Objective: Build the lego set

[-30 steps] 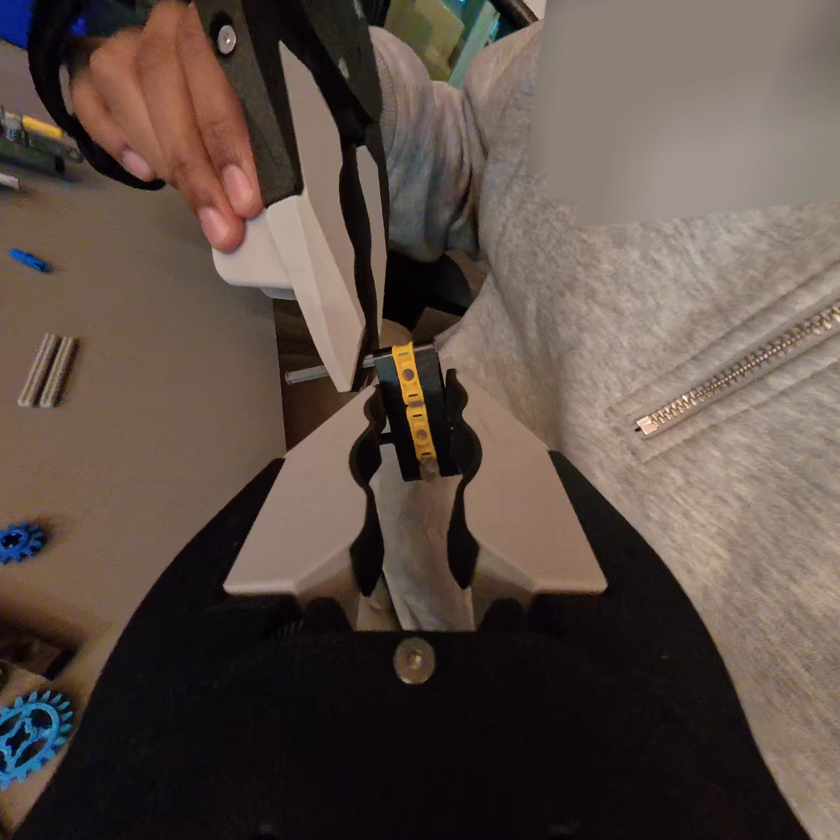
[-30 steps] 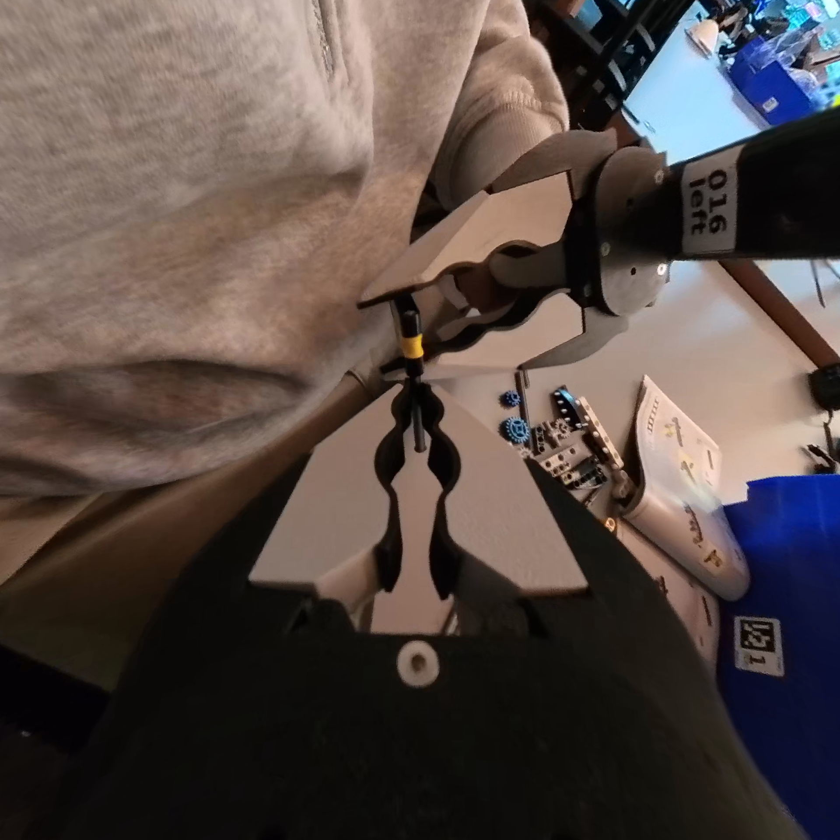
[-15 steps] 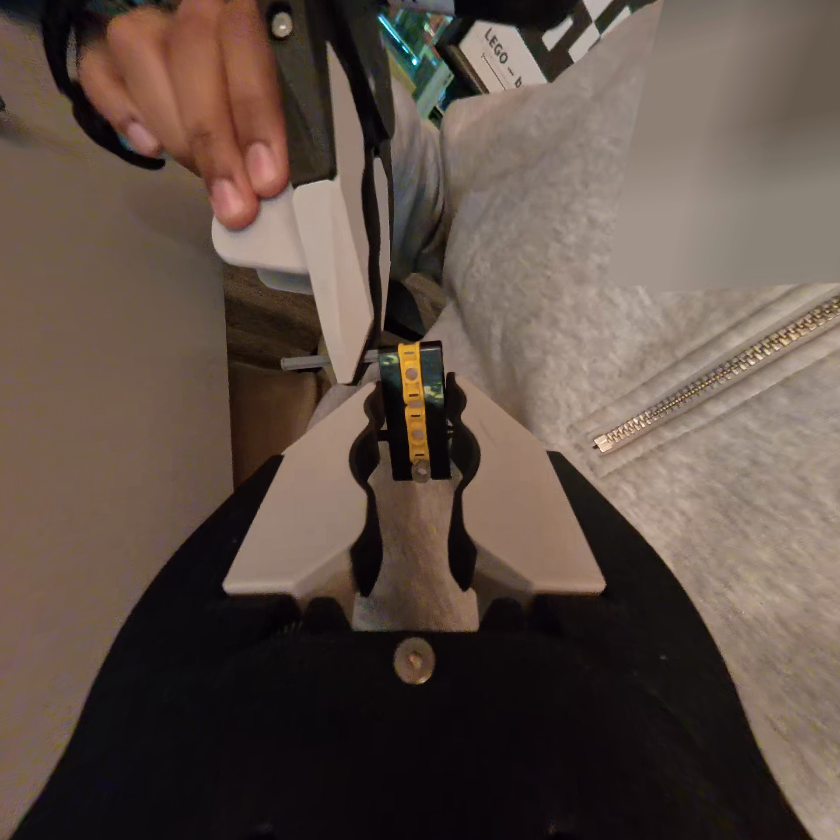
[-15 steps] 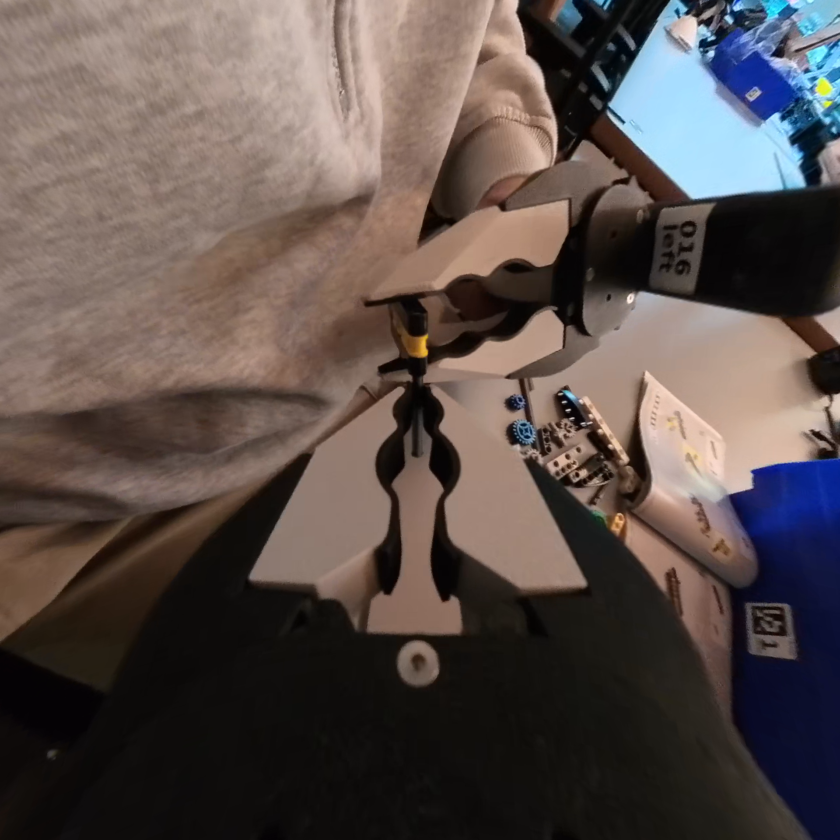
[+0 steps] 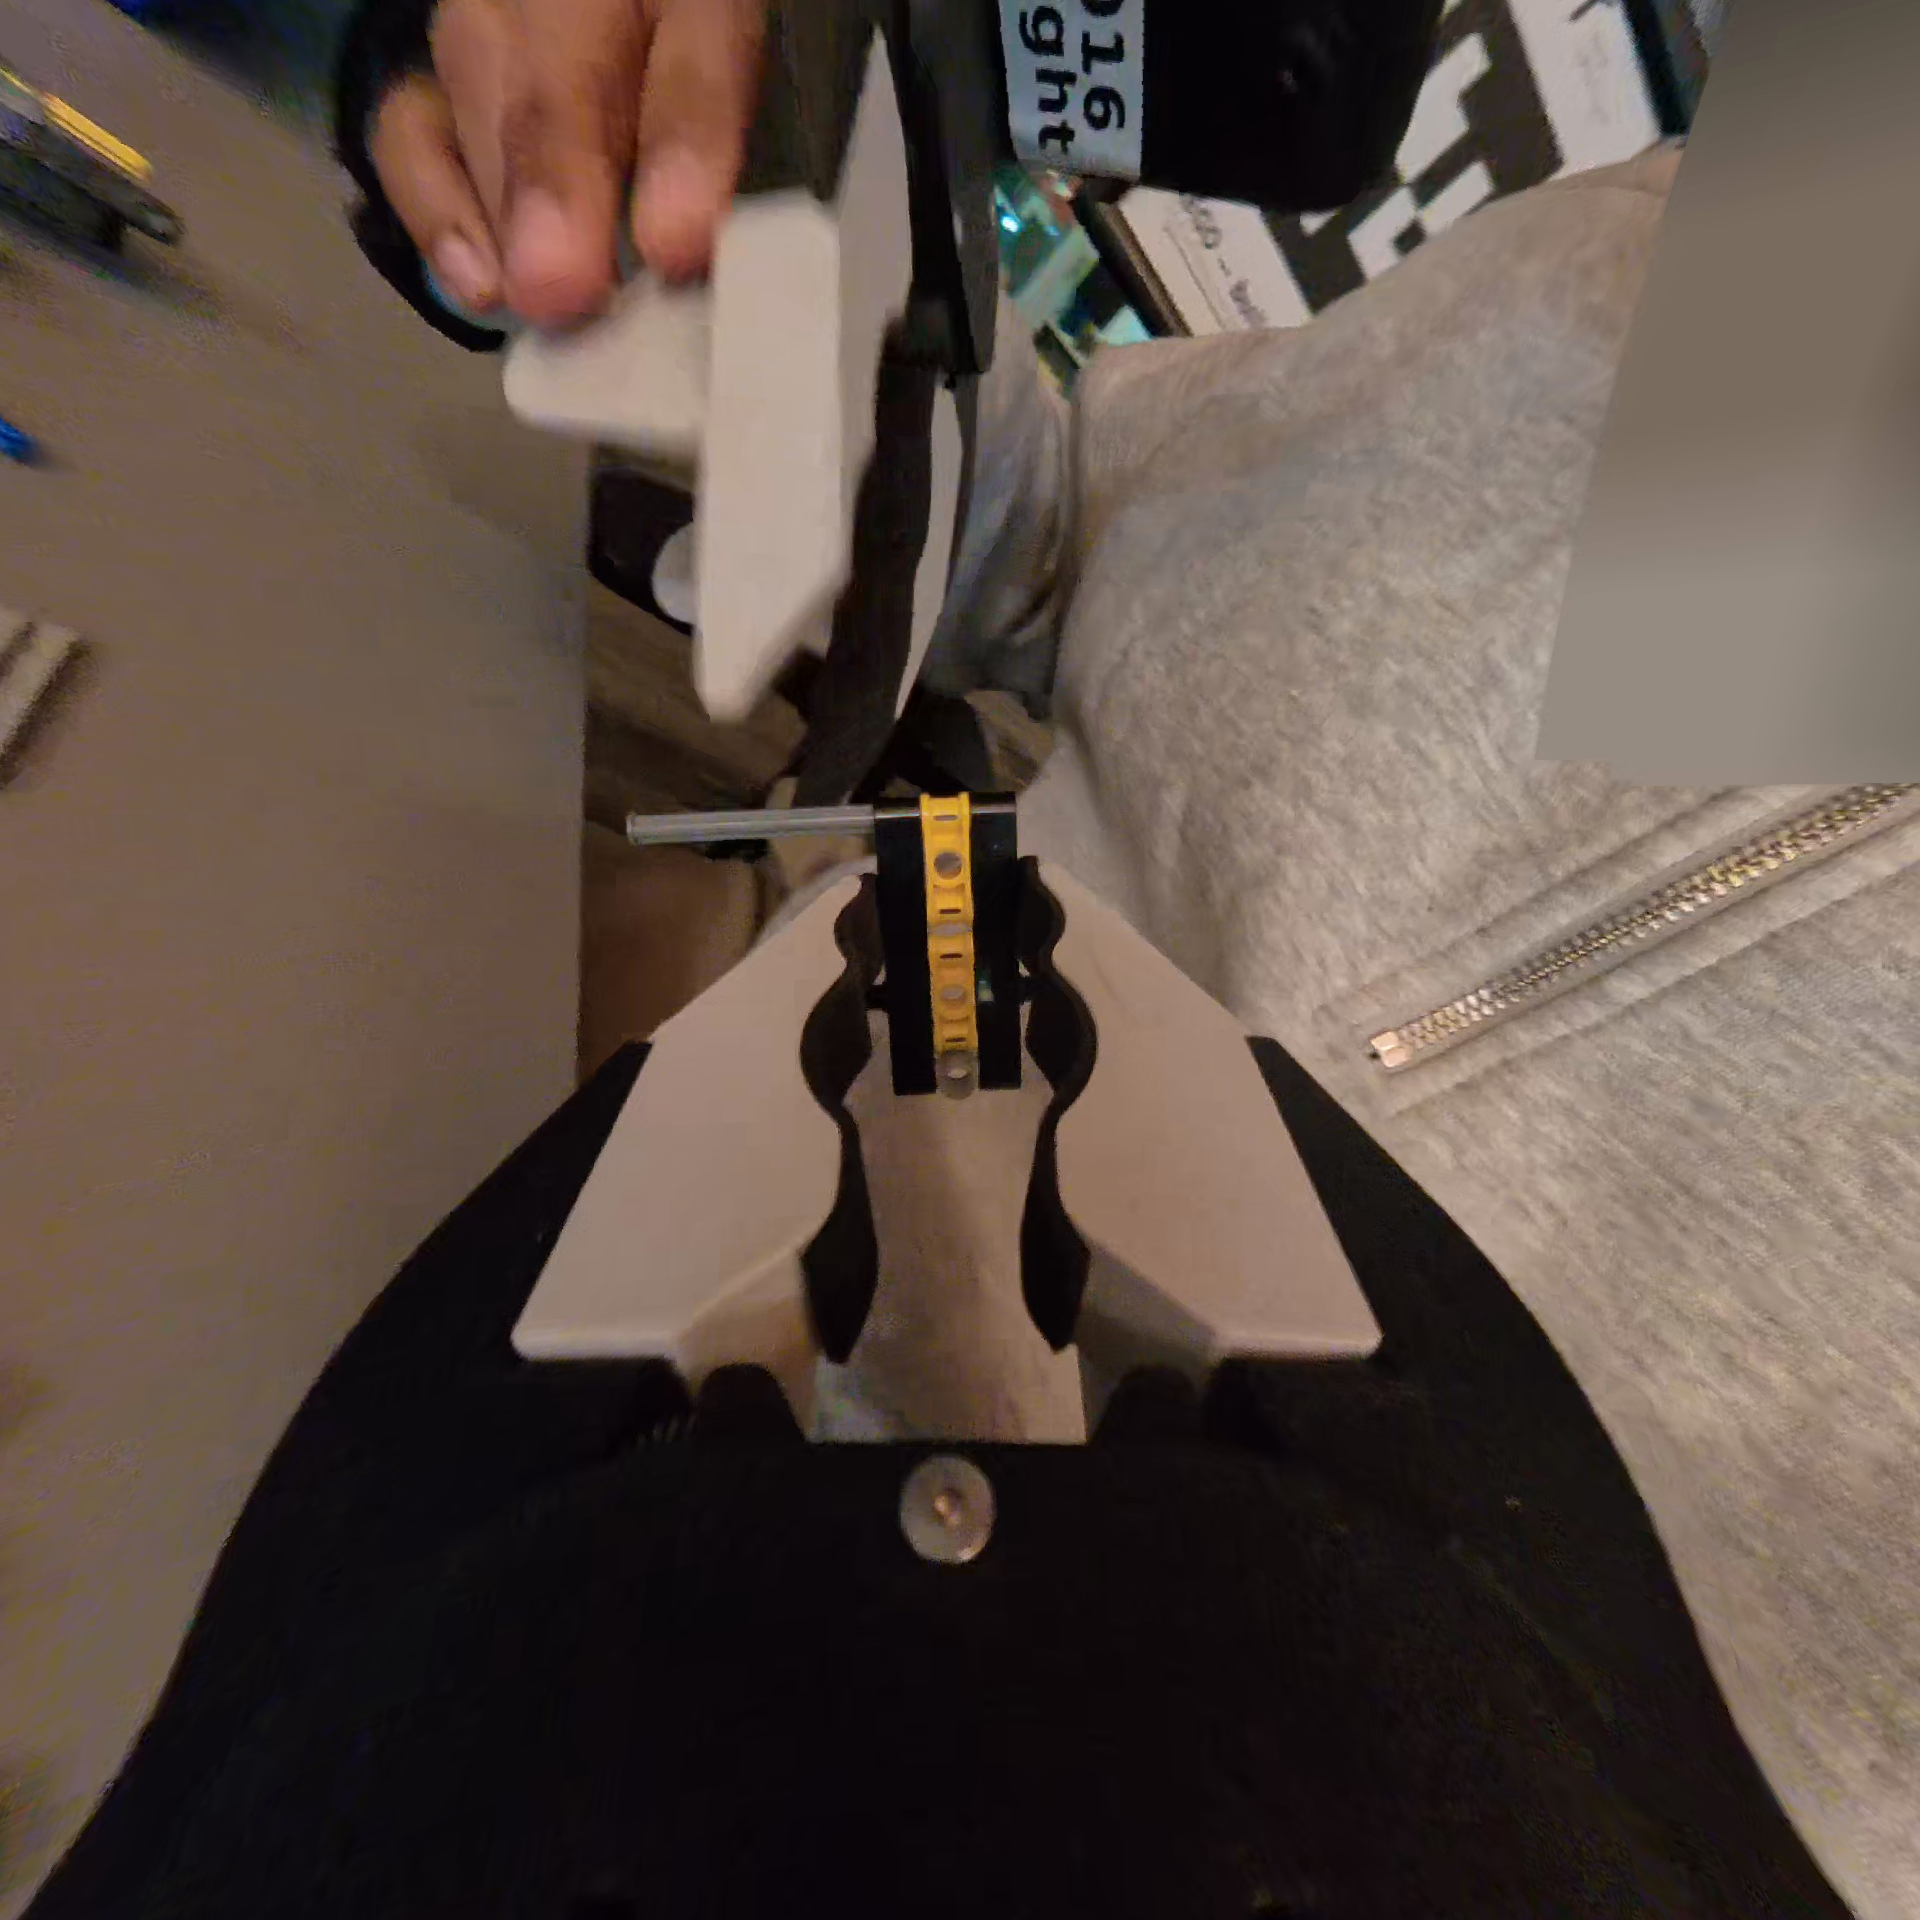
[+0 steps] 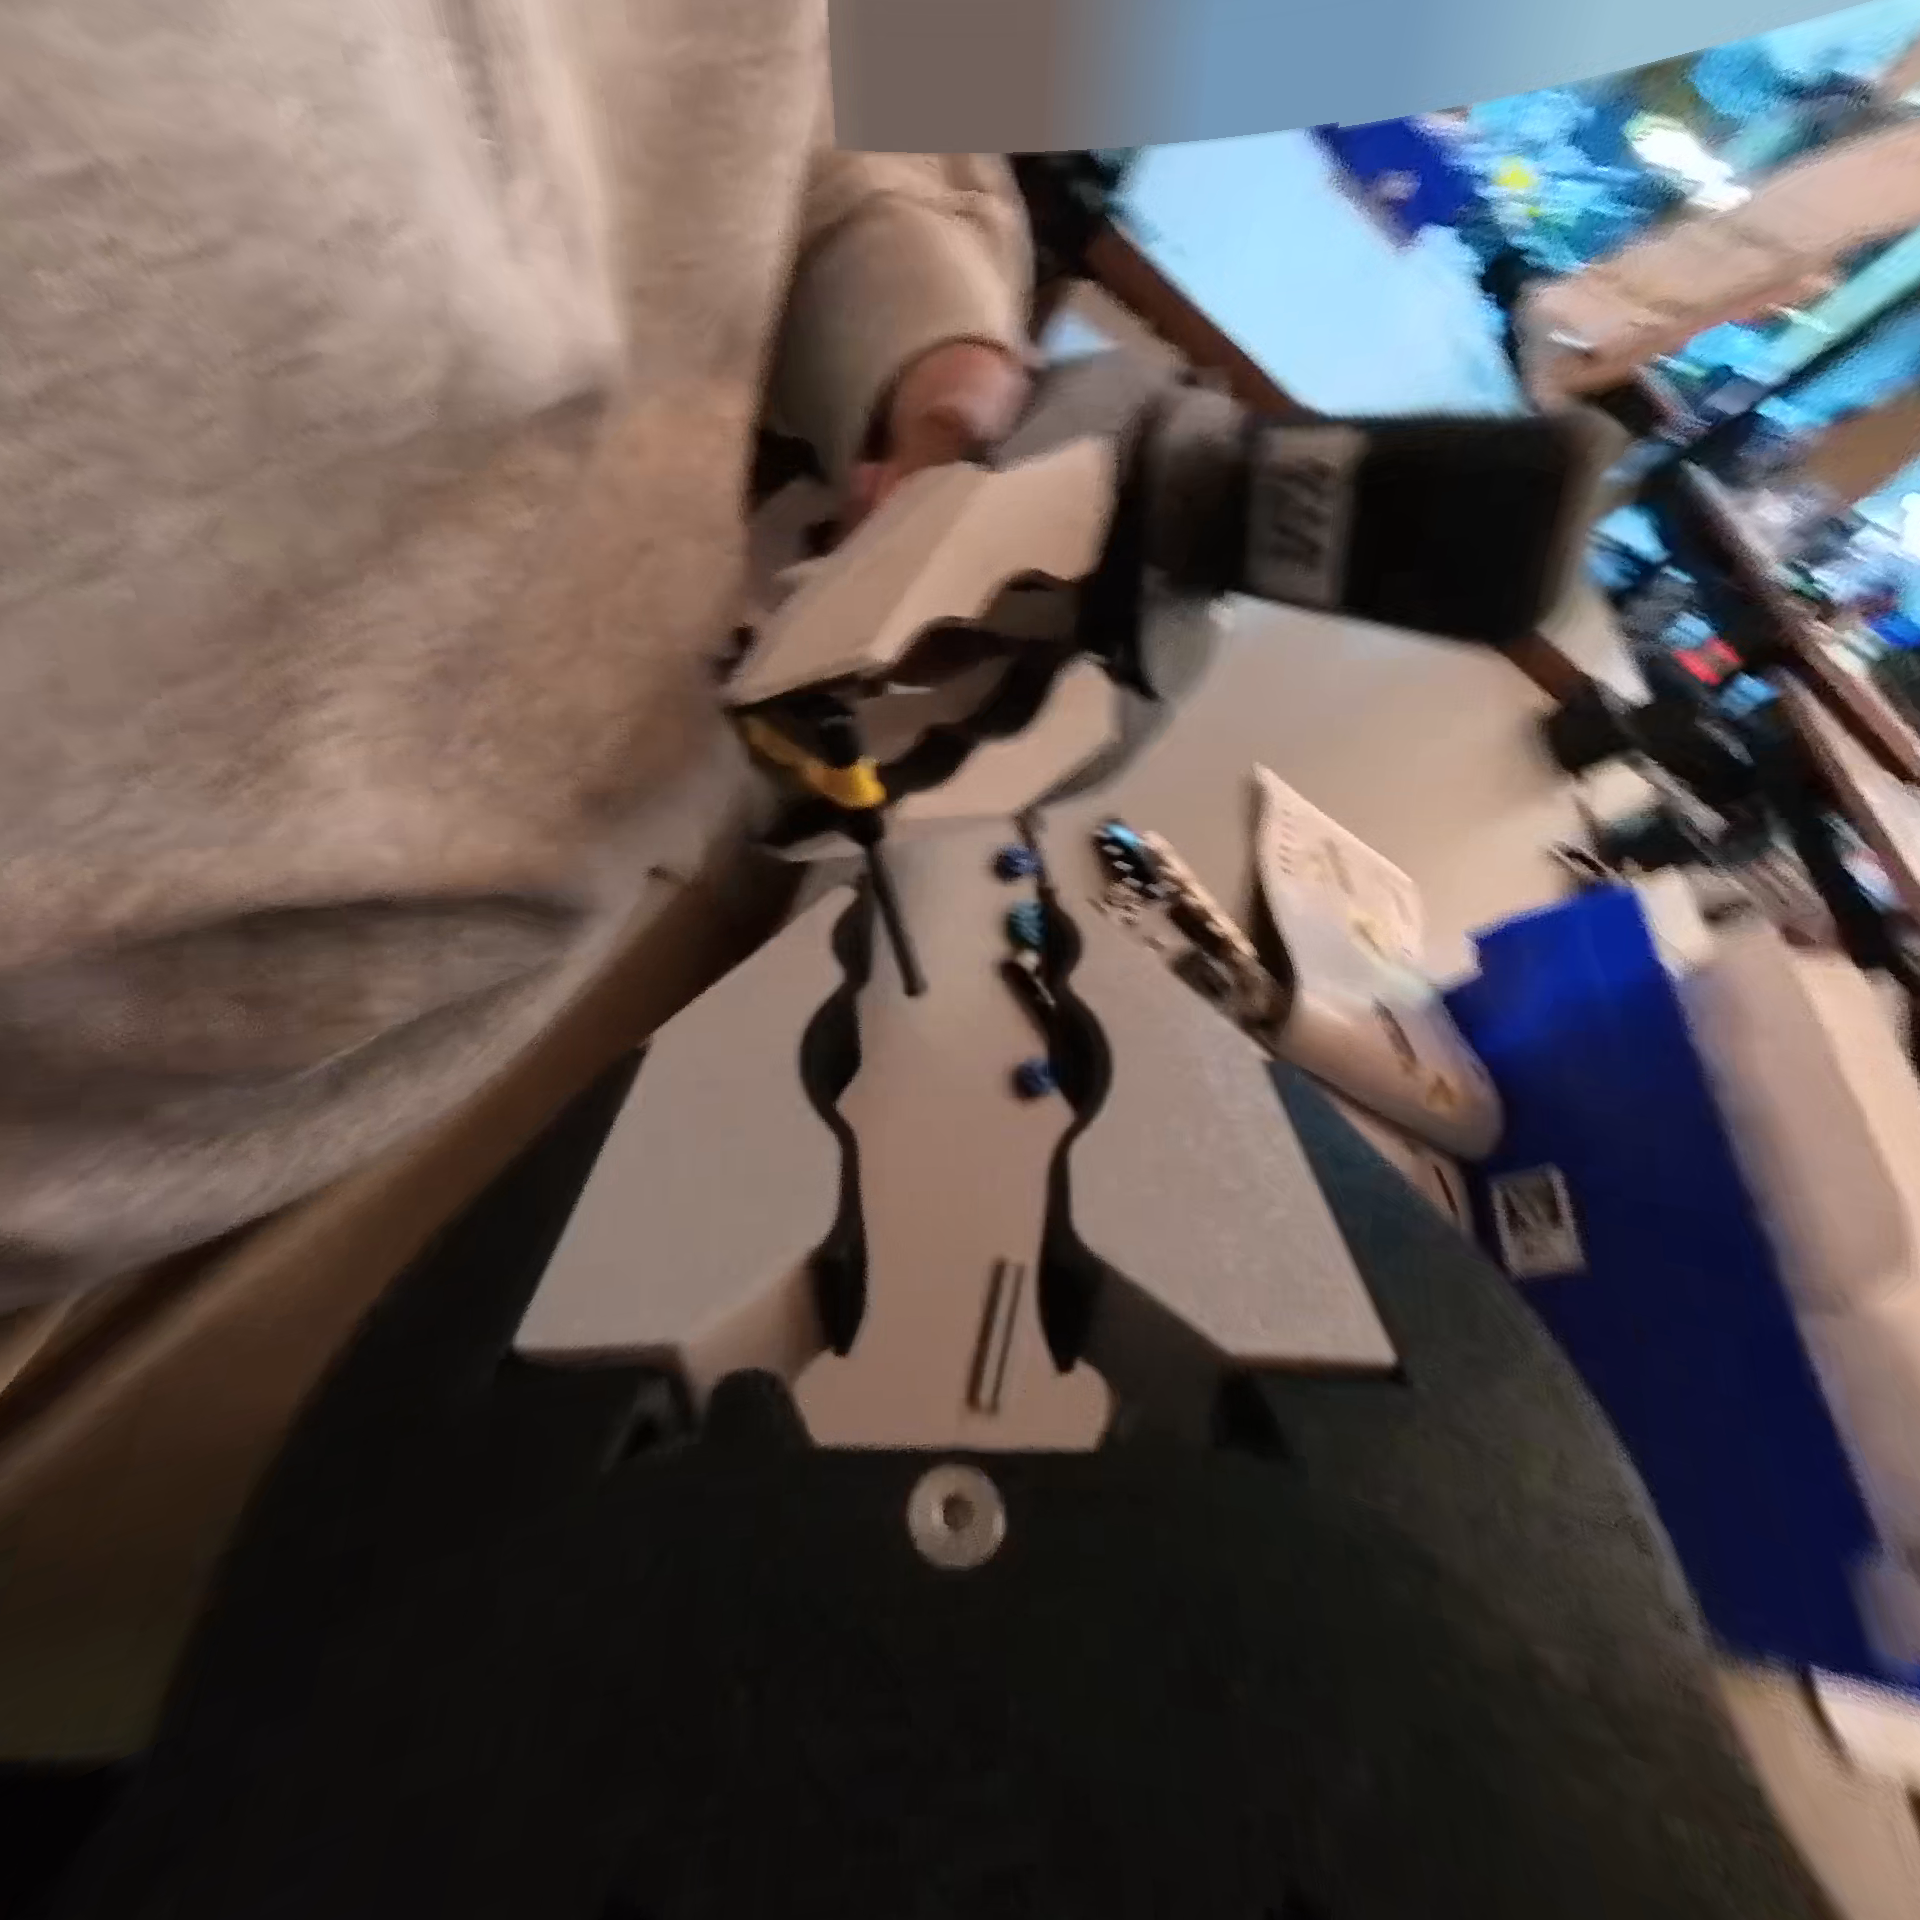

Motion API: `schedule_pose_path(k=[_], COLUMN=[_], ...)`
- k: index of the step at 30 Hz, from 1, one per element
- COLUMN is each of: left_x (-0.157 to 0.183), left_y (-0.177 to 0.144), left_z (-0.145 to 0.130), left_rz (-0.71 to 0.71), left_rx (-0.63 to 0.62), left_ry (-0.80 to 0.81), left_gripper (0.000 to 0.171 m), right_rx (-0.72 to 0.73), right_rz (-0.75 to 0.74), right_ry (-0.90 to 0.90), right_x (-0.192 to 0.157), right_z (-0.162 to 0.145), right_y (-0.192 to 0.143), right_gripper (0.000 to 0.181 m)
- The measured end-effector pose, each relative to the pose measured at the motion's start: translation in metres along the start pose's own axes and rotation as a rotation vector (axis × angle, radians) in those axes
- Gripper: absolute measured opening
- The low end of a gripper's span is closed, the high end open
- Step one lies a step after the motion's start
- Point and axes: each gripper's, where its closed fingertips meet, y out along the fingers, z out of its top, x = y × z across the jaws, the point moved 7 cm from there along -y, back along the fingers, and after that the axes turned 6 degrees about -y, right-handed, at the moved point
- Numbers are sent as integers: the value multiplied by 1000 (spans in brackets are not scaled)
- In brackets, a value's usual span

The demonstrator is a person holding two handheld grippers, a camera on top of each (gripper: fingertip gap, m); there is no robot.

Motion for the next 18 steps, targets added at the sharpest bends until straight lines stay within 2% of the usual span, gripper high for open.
schedule_pose_path(k=[2, 6, 7, 11, 12, 13, 14, 15, 18], left_x=[-2, -11, -14, -16, -16, -17, -17, -19, -26], left_y=[-7, -29, -34, -34, -33, -32, -31, -31, -29], left_z=[3, 16, 18, 24, 24, 24, 23, 21, 10], left_rz=[86, 400, 486, 629, 652, 689, 738, 800, 1010], left_rx=[41, 200, 222, 234, 217, 191, 150, 85, -176], left_ry=[52, 258, 316, 463, 491, 525, 570, 624, 812], left_gripper=[26, 25, 25, 25, 25, 25, 25, 25, 26], right_rx=[9, 11, 34, 348, 417, 448, 466, 459, 403], right_rz=[-150, -448, -486, -575, -584, -584, -535, -475, -356], right_ry=[143, 652, 758, 999, 1071, 1141, 1168, 1185, 1183], right_x=[12, 23, 20, 8, 8, 9, 7, 5, 1], right_z=[-7, -33, -39, -40, -40, -41, -39, -37, -30], right_y=[-13, -29, -27, -6, -4, -3, -2, -1, 3], right_gripper=[48, 53, 49, 43, 53, 72, 68, 56, 28])
